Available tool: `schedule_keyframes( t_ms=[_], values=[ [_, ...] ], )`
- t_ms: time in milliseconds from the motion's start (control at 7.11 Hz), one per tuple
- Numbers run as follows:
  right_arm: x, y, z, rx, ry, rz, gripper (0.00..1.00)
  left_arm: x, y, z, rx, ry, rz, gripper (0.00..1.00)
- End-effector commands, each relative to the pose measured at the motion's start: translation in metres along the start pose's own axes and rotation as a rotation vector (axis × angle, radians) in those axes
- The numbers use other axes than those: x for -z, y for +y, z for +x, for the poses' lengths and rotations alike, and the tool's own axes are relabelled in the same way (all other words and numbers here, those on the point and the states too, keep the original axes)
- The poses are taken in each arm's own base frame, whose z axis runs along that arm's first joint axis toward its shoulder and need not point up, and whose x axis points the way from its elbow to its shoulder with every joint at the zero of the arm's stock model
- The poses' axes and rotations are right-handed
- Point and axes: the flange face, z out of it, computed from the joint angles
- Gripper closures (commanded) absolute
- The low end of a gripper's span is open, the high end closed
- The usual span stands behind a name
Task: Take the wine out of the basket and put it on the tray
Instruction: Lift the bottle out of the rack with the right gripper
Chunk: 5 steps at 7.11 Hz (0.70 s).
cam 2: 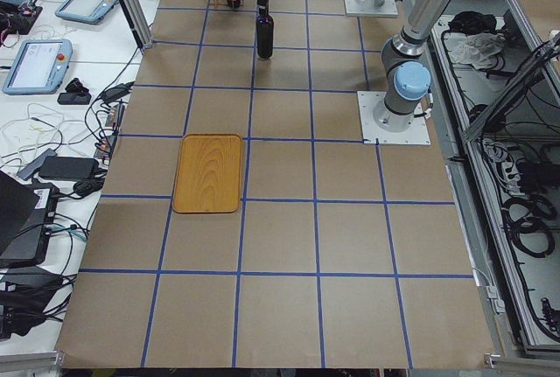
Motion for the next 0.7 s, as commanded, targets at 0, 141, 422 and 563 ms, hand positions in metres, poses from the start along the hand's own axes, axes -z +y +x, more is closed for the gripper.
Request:
schedule_keyframes(
  t_ms=[0,141,422,563],
  values=[
    [-0.008,0.008,-0.01,0.017,0.007,-0.012,1.0,0.0,0.0,0.0,0.001,0.0,0.0,0.0],
    [-0.016,0.012,-0.01,0.022,0.015,-0.023,1.0,0.0,0.0,0.0,0.001,0.0,0.0,0.0],
    [-0.017,0.013,-0.009,0.022,0.022,-0.018,0.25,0.0,0.0,0.0,0.001,0.0,0.0,0.0],
    [-0.009,0.014,-0.008,0.022,0.017,-0.006,0.1,0.0,0.0,0.0,0.001,0.0,0.0,0.0]
  ],
)
